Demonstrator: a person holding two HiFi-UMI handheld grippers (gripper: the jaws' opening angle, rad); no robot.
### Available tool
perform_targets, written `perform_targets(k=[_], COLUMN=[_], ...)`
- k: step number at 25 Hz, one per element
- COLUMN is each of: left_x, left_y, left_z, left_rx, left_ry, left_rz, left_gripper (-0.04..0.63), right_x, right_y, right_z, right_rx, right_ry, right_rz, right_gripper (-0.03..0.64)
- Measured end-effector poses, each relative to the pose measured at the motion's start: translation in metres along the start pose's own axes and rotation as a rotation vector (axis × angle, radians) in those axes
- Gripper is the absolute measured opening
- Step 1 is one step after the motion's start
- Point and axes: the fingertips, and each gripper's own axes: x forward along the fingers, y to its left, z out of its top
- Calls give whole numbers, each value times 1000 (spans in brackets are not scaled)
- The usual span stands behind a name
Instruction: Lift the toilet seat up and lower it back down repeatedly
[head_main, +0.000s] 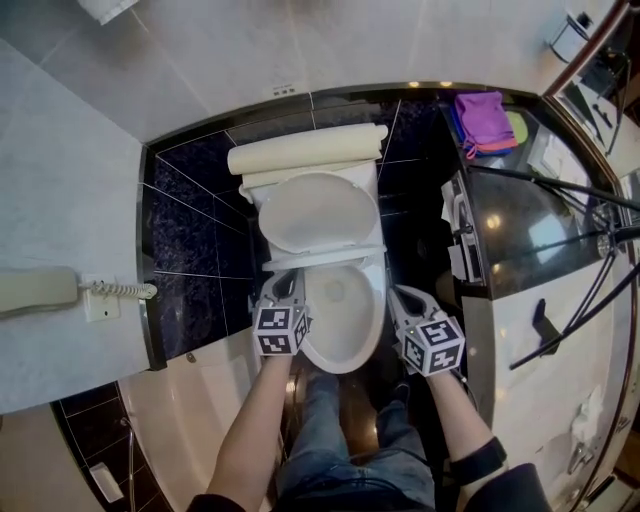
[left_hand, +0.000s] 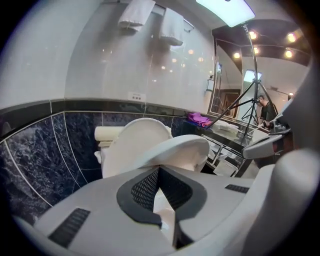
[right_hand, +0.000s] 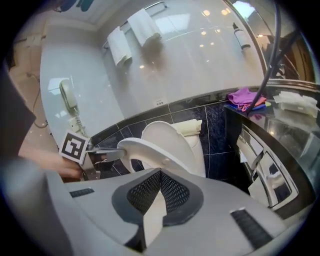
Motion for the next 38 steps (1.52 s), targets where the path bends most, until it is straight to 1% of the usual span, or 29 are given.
perform_targets(k=[2, 4, 8, 12, 15, 22, 26, 29, 33, 38], left_x=[10, 19, 39, 65, 79, 78, 64, 38, -10, -86], left_y=[6, 11, 23, 37, 50, 58, 52, 40, 17, -14], left_z=[9, 18, 32, 37, 43, 57, 58, 62, 70, 74], left_rx=[12, 25, 49, 57, 57, 74, 79, 85, 99, 105], left_ry=[-9, -15, -21, 12, 18, -2, -5, -9, -22, -40], left_rz=[0, 0, -2, 7, 19, 19, 17, 24, 30, 48], left_gripper=[-3, -3, -3, -3, -3, -3, -3, -3, -3, -3], right_x=[2, 4, 7, 9, 11, 16, 13, 1, -23, -62], right_y=[-1, -2, -4, -4, -4, -2, 4, 8, 16, 31], right_z=[4, 6, 7, 1, 0, 6, 16, 23, 34, 43], right_rx=[-54, -73, -61, -55, -51, -38, -52, -60, -83, -135], right_ry=[-1, -1, 0, 12, 14, 7, -4, -13, -26, -36], right_rz=[-10, -15, -20, -22, -26, -28, -20, -10, 13, 45], right_gripper=[6, 6, 6, 6, 6, 6, 6, 6, 6, 6])
